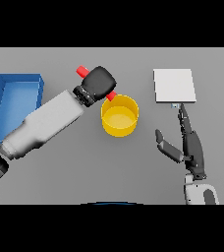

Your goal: Pick up the red beaker and tilt it to pour out 1 green nut into yellow bowl. Pick up the yellow bowl and place it on the metallic measuring scale.

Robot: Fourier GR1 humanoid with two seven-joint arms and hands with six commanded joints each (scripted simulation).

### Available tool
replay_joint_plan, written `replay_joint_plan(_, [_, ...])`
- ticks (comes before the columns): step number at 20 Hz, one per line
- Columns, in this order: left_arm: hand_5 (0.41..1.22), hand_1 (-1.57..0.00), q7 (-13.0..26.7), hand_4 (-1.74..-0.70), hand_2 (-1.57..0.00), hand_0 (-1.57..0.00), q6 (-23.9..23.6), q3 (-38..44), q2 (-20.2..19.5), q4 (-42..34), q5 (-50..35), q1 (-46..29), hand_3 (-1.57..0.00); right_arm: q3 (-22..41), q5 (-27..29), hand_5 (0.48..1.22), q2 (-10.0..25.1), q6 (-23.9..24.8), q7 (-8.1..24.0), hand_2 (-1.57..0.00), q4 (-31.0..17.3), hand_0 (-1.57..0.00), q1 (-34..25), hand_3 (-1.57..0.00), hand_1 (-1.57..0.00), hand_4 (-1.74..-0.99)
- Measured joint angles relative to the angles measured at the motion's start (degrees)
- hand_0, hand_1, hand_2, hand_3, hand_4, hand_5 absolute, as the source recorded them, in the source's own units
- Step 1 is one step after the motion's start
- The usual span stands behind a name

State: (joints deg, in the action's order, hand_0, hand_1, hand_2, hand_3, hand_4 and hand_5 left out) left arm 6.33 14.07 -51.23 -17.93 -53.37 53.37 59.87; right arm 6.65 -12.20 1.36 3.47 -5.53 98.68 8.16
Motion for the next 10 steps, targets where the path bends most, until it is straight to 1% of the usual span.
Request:
replay_joint_plan(1, [1.22,-1.57,-0.05,-1.73,-1.57,-1.57,0.79,-1.64,0.73,1.52,1.15,1.09,-1.51,-0.01,-0.07,0.64,-0.22,0.17,0.61,0.0,-0.36,0.0,-0.16,0.0,0.0,-1.291])
replay_joint_plan(2, [1.22,-1.57,-1.23,-1.73,-1.57,-1.57,1.56,-3.24,0.54,1.84,2.07,1.99,-1.52,-0.19,-0.23,0.634,-0.05,0.36,-0.07,0.0,-0.54,0.0,0.24,0.0,0.0,-1.291])
replay_joint_plan(3, [1.22,-1.57,-0.92,-1.74,-1.57,-1.57,2.27,-4.69,0.67,2.07,2.98,2.37,-1.53,-0.58,-0.33,0.631,-0.02,0.79,1.53,0.0,-1.08,0.0,-1.05,0.0,0.0,-1.293])
replay_joint_plan(5, [1.22,-1.57,-1.83,-1.74,-1.57,-1.57,4.19,-6.82,0.21,1.94,4.29,4.52,-1.55,0.26,-1.1,0.627,-0.69,1.11,0.46,0.0,-0.72,0.0,-0.51,0.0,0.0,-1.288])
replay_joint_plan(6, [1.221,-1.57,-1.9,-1.74,-1.57,-1.57,4.34,-8.19,0.85,2.64,5.2,5.08,-1.55,0.17,-1.22,0.618,-0.44,1.14,0.03,0.0,-0.61,0.0,-0.14,0.0,0.0,-1.286])
replay_joint_plan(8, [1.221,-1.57,-3.01,-1.74,-1.57,-1.57,4.33,-10.44,0.52,3.24,6.74,6.56,-1.56,-0.34,-1.02,0.6,0.12,1.17,0.68,0.0,-0.19,0.0,-0.16,0.0,0.0,-1.276])
replay_joint_plan(9, [1.221,-1.57,-3.76,-1.74,-1.57,-1.57,4.06,-11.1,0.76,3.5,6.99,7.28,-1.56,-0.12,-1.62,0.593,-0.15,1.54,2.06,0.0,-0.62,0.0,-0.86,0.0,0.0,-1.276])
replay_joint_plan(10, [1.221,-1.57,-4.26,-1.74,-1.57,-1.57,3.1,-11.97,0.9,4.73,7.69,7.9,-1.56,0.41,-2.31,0.588,-0.36,1.71,1.35,0.0,-0.57,0.0,0.03,0.0,0.0,-1.27])
